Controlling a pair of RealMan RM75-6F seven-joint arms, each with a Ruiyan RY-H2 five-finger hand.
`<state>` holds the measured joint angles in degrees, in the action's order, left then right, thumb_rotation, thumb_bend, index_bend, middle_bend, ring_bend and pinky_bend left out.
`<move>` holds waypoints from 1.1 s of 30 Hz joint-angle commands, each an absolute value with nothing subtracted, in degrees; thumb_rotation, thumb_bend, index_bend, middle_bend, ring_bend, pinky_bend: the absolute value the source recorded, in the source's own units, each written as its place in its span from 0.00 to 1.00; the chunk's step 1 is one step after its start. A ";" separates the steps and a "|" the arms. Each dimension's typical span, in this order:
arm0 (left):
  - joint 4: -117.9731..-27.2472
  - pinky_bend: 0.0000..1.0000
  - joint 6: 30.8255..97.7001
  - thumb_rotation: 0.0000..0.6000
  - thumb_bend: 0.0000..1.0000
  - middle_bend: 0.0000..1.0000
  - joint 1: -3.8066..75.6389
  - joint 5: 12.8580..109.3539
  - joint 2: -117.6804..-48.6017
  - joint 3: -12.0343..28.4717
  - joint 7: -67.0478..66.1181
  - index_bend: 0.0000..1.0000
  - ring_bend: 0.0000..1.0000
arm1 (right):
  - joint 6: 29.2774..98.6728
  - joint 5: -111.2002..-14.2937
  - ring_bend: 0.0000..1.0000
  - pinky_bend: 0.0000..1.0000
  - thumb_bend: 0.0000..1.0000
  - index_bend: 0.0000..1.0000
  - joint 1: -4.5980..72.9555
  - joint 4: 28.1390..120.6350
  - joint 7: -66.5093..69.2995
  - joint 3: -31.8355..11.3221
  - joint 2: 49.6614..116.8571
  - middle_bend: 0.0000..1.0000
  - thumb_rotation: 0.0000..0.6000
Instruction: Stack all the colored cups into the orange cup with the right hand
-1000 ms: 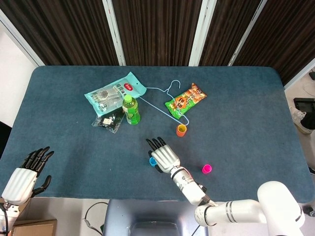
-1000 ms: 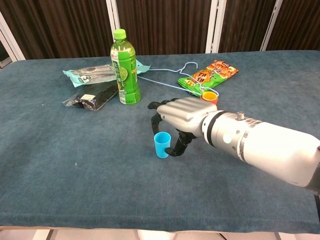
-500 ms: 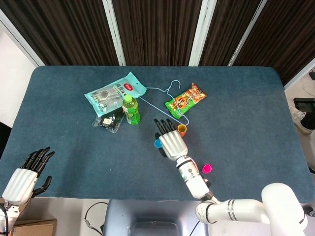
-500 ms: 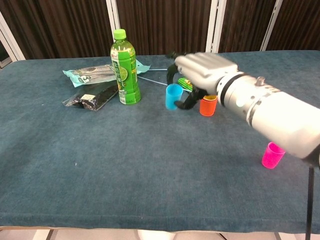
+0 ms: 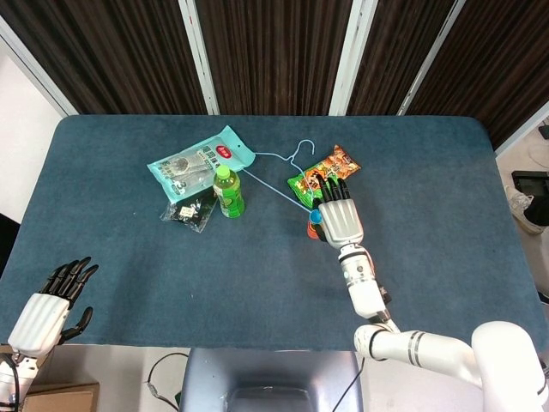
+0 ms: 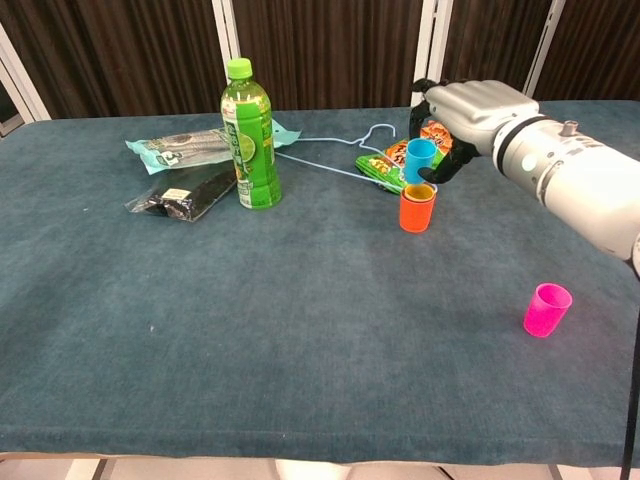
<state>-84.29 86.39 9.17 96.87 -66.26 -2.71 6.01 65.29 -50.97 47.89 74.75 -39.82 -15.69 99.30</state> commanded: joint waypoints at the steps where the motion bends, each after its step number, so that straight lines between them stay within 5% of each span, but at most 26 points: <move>1: -84.29 0.11 86.52 1.00 0.47 0.00 9.13 96.95 -66.23 -2.72 6.06 0.00 0.00 | 65.46 -51.00 0.00 0.00 0.47 0.70 47.65 74.81 -40.39 -15.33 99.30 0.07 1.00; 13: -84.04 0.11 86.77 1.00 0.47 0.00 9.15 97.15 -66.23 -2.71 6.56 0.00 0.00 | 64.03 -48.84 0.00 0.00 0.47 0.68 47.39 72.36 -42.79 -14.83 100.63 0.07 1.00; 19: -83.90 0.11 86.77 1.00 0.47 0.00 9.22 97.22 -66.24 -2.71 6.72 0.00 0.00 | 62.97 -49.67 0.00 0.00 0.47 0.46 47.36 72.49 -41.56 -14.68 100.53 0.07 1.00; 21: -83.94 0.11 86.80 1.00 0.47 0.00 9.17 97.17 -66.21 -2.71 6.73 0.00 0.00 | 62.33 -49.88 0.00 0.00 0.47 0.34 47.04 73.42 -41.15 -14.29 99.77 0.04 1.00; 24: -83.90 0.11 86.92 1.00 0.47 0.00 9.16 97.18 -66.18 -2.68 6.89 0.00 0.00 | 62.06 -49.95 0.00 0.00 0.47 0.01 45.89 78.29 -41.03 -13.51 96.90 0.00 1.00; 28: -83.90 0.11 87.29 1.00 0.47 0.00 9.01 97.33 -66.10 -2.71 7.01 0.00 0.00 | 63.75 -55.55 0.00 0.00 0.40 0.00 42.18 89.99 -38.28 -9.54 89.62 0.00 1.00; 33: -84.01 0.11 87.34 1.00 0.47 0.00 8.96 97.47 -66.15 -2.79 6.73 0.00 0.00 | 63.59 -68.13 0.00 0.00 0.37 0.01 36.69 104.41 -32.88 0.40 77.77 0.00 1.00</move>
<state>-84.01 87.35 8.96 97.45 -66.14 -2.78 6.73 63.24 -58.54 41.41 94.69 -37.14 -7.36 86.81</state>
